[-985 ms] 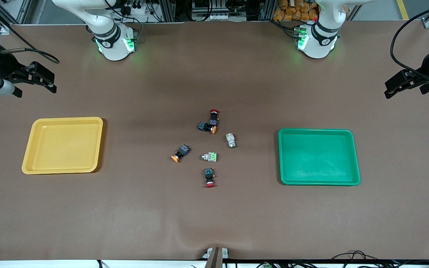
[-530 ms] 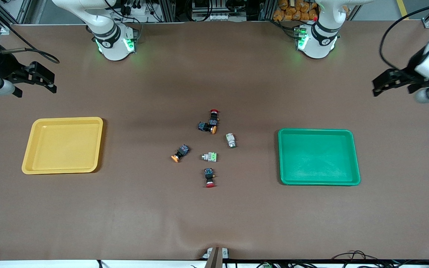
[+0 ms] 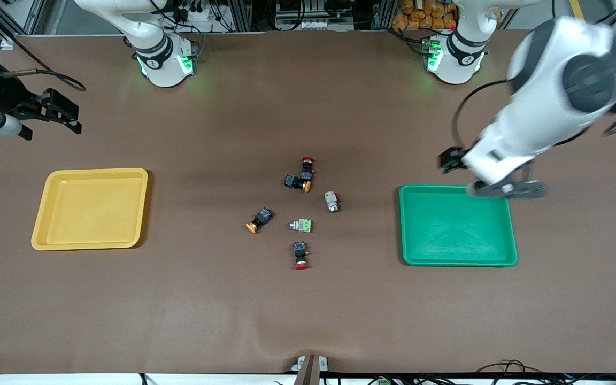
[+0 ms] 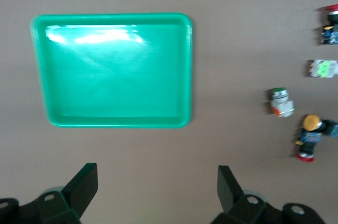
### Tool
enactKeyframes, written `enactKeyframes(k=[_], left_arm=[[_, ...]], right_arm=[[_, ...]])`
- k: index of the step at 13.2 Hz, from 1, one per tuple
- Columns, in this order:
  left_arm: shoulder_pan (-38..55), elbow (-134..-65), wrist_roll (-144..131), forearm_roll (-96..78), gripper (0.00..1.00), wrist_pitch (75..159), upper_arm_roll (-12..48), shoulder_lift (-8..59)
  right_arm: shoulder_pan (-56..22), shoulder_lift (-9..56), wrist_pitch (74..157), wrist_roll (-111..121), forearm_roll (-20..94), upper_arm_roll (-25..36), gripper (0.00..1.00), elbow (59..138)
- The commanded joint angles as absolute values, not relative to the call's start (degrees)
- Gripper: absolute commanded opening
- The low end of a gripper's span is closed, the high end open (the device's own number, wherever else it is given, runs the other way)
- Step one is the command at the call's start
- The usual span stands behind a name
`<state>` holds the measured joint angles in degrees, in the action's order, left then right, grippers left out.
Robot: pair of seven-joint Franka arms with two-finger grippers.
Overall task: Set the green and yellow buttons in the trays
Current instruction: 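Reach the left gripper to the green flush button and grasp it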
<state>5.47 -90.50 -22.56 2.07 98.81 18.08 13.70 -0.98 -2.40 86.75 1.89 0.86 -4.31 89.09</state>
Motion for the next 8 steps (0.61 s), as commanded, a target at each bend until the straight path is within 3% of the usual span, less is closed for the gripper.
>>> enactKeyframes(k=[1, 8], left_arm=[[9.65, -91.14, -28.38, 1.76, 1.00, 103.87, 18.19, 17.91], [20.73, -93.25, -48.22, 7.89, 1.00, 119.33, 18.10, 29.34]], right_arm=[[-0.17, -2.11, 86.48, 2.46, 1.58, -4.83, 1.00, 88.33], [-0.18, -2.11, 86.48, 2.46, 1.58, -4.83, 1.00, 88.33]])
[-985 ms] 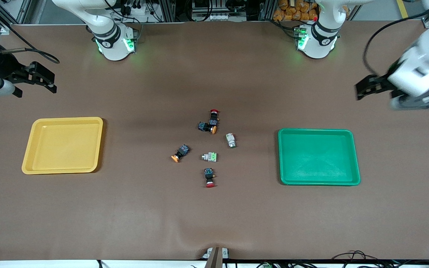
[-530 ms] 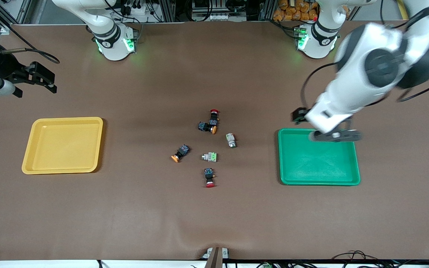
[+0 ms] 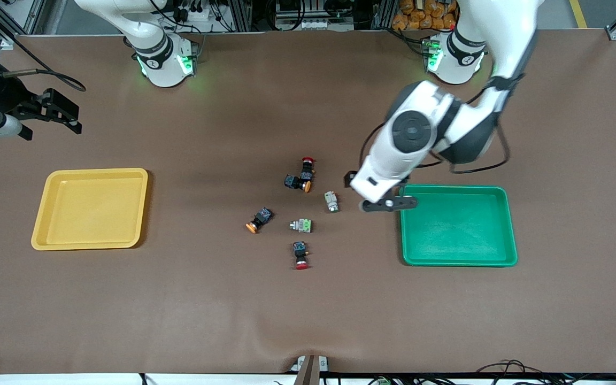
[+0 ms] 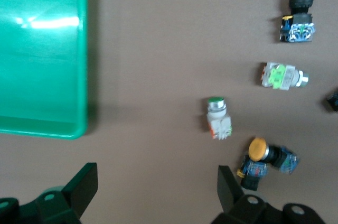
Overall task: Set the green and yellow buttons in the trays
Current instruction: 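Reach the left gripper to the green flush button and grasp it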
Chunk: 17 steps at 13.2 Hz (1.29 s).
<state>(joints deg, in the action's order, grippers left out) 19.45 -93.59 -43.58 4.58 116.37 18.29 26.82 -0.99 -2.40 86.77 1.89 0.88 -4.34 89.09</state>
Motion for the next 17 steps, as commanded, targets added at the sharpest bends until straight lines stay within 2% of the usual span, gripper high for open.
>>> enactKeyframes(k=[1, 8, 12, 13, 14, 15, 16, 17], left_arm=[[21.96, -93.16, -50.08, 8.87, 1.00, 121.53, 18.11, 31.44], [27.68, -92.37, -68.54, 14.40, 1.00, 134.19, 17.40, 42.00], [27.77, -92.37, -69.35, 15.64, 1.00, 136.05, 17.40, 44.29], [27.77, -92.29, -69.17, 15.73, 0.87, 136.32, 17.40, 44.47], [27.77, -92.29, -69.08, 16.52, 0.57, 136.32, 17.40, 44.56], [27.69, -92.29, -69.17, 17.39, 0.23, 136.32, 17.40, 44.65], [27.42, -92.29, -69.08, 17.84, 0.00, 136.23, 17.40, 44.56], [27.07, -92.37, -68.39, 18.10, 0.00, 136.23, 17.40, 44.13]], right_arm=[[-0.18, -2.11, 86.40, 2.46, 1.58, -4.83, 1.00, 88.33], [-0.09, -2.11, 86.40, 2.46, 1.58, -4.83, 1.00, 88.33], [-0.09, -2.11, 86.40, 2.46, 1.58, -4.83, 1.00, 88.33], [-0.09, -2.11, 86.40, 2.46, 1.58, -4.83, 1.00, 88.33], [-0.09, -2.11, 86.40, 2.46, 1.58, -4.83, 1.00, 88.33], [-0.09, -2.11, 86.40, 2.46, 1.58, -4.83, 1.00, 88.33], [-0.09, -2.11, 86.40, 2.46, 1.58, -4.83, 1.00, 88.33], [-0.09, -2.11, 86.31, 2.46, 1.58, -4.83, 1.00, 88.33]])
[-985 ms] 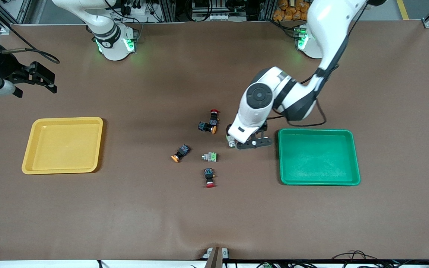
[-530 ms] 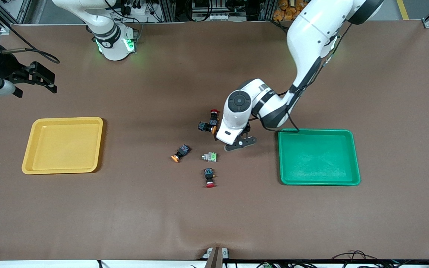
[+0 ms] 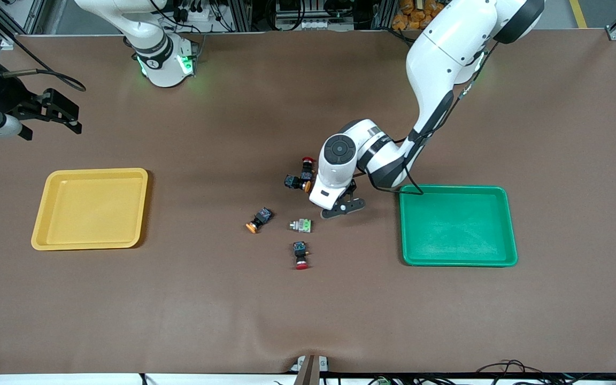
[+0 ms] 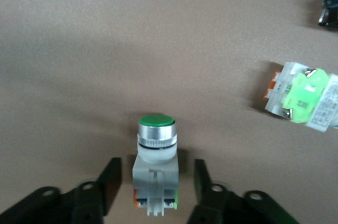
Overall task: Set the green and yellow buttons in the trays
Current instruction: 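Reach the left gripper to the green flush button and grasp it, then carry the green flush button with the left gripper over the green tray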
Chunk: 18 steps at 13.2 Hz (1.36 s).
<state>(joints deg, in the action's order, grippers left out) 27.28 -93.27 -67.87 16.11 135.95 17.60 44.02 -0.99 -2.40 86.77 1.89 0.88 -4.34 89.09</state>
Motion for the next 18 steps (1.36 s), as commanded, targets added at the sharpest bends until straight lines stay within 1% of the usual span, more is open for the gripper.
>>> enactKeyframes(k=[1, 3, 5, 7, 9, 12, 16, 18], left_arm=[[26.46, -92.37, -68.03, 18.71, 0.00, 135.88, 17.40, 43.69], [23.75, -92.63, -65.23, 19.07, 0.00, 134.48, 17.40, 40.80], [20.41, -92.72, -58.32, 19.16, 0.00, 128.27, 17.66, 37.02], [16.28, -92.99, -50.31, 18.37, 0.00, 123.68, 18.19, 33.33], [13.46, -93.08, -44.50, 17.93, 0.00, 120.07, 18.37, 31.56], [9.33, -93.77, -40.61, 17.23, 0.00, 119.27, 19.16, 31.20], [3.88, -98.95, -36.84, 17.31, 0.00, 119.27, 19.25, 29.27], [2.99, -101.32, -36.39, 17.31, 0.00, 119.27, 19.25, 27.78]], right_arm=[[-0.09, -2.11, 86.40, 2.46, 1.58, -4.83, 1.00, 88.33], [-0.09, -1.85, 86.40, 2.46, 1.58, -4.83, 1.00, 88.33], [-0.09, -0.10, 86.31, 2.20, 1.67, -4.83, 1.00, 87.89], [-0.26, 0.09, 86.66, 2.20, 1.58, -4.83, 1.00, 87.89], [-0.18, 0.17, 86.57, 2.46, 1.58, -4.83, 1.00, 87.80], [-0.26, 2.10, 86.66, 2.55, 0.71, -4.83, 1.00, 87.72], [1.58, 4.04, 87.27, 2.72, 0.09, -4.75, 1.00, 87.63], [1.67, 8.94, 89.81, 2.73, -0.87, -4.75, 1.00, 87.63]])
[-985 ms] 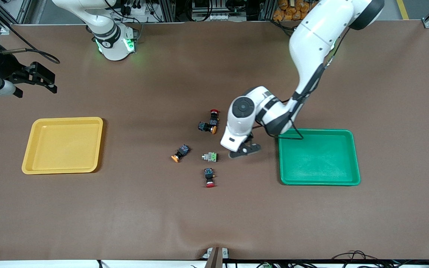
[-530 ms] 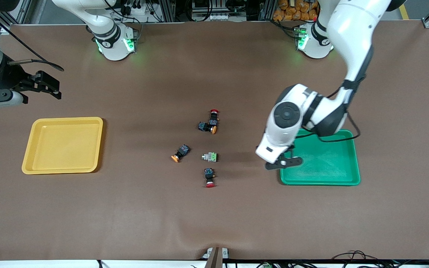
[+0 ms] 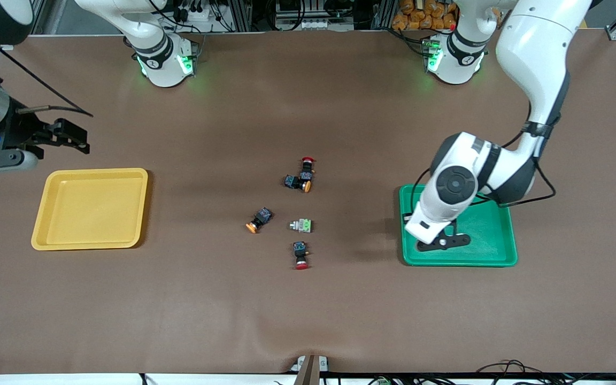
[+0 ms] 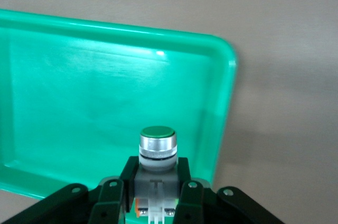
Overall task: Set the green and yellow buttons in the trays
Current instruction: 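Carry the green flush button with the left gripper over the green tray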
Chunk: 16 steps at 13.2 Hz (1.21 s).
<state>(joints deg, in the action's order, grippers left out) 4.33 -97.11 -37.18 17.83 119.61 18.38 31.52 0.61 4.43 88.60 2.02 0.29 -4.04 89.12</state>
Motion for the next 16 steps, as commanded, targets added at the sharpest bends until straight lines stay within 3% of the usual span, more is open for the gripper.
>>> enactKeyframes(k=[1, 9, 16], left_arm=[[2.38, -102.12, -36.39, 17.31, 0.00, 119.27, 19.25, 27.60], [-1.23, -104.76, -36.30, 17.58, 0.00, 119.97, 19.25, 27.33], [-1.49, -105.64, -36.30, 17.58, 0.00, 122.43, 19.25, 28.04]], right_arm=[[1.84, 10.27, 90.00, 2.72, -0.88, -4.75, 1.00, 87.63], [-0.95, 11.77, 96.50, -12.88, 0.18, -5.19, 1.00, 87.45], [-7.90, 21.00, 106.79, -30.73, 0.26, -5.19, 1.00, 87.54]])
